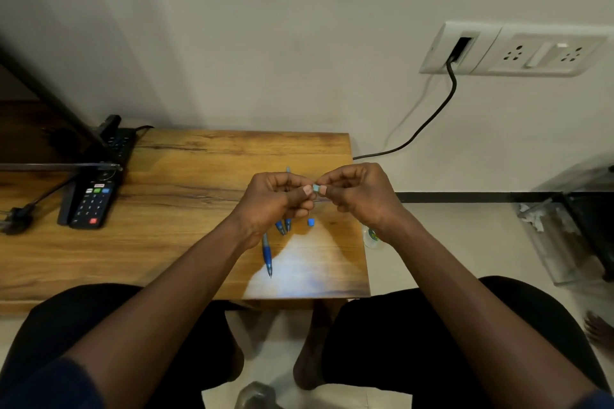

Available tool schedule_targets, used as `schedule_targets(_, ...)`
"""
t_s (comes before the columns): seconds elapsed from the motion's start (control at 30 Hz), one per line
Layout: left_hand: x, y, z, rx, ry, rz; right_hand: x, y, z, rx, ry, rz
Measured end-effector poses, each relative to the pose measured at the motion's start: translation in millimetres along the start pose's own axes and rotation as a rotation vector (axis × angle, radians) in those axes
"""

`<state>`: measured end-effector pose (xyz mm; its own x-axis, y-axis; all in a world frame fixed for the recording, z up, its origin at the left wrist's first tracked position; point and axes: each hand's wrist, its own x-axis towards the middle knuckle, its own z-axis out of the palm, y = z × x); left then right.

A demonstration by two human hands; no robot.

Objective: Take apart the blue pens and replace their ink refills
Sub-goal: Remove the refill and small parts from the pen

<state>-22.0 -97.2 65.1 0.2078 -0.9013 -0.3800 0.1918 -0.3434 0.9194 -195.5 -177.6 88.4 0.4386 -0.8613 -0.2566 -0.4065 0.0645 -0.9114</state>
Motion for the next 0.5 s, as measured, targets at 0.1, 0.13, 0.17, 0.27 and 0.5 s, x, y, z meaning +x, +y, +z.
schedule_targets(0.1, -1.8, 0.5, 0.1, -0.028, -0.006, -0.023, 0.7, -1.9, 1.1, -0.116, 0.000, -0.066)
schedule_targets(0.13, -2.2, 0.1, 0.2, -0.039, -0.007, -0.033, 0.7, -2.9, 1.3, -0.175, 0.001, -0.093)
schedule_targets(0.17, -2.7, -0.2, 0.9, -0.051, -0.007, -0.045, 0.0, -4.7, 1.4, -0.238, 0.000, -0.118)
schedule_targets(0.27, -4.1, -2.1, 0.9, -0.085, -0.001, -0.082, -2.0, -9.1, 3.7, -0.346, -0.001, -0.164)
schedule_targets(0.5, -5.7, -4.1, -0.6, -0.139, -0.024, -0.149, -3.1, -12.5, 7.3, -0.419, -0.008, -0.196)
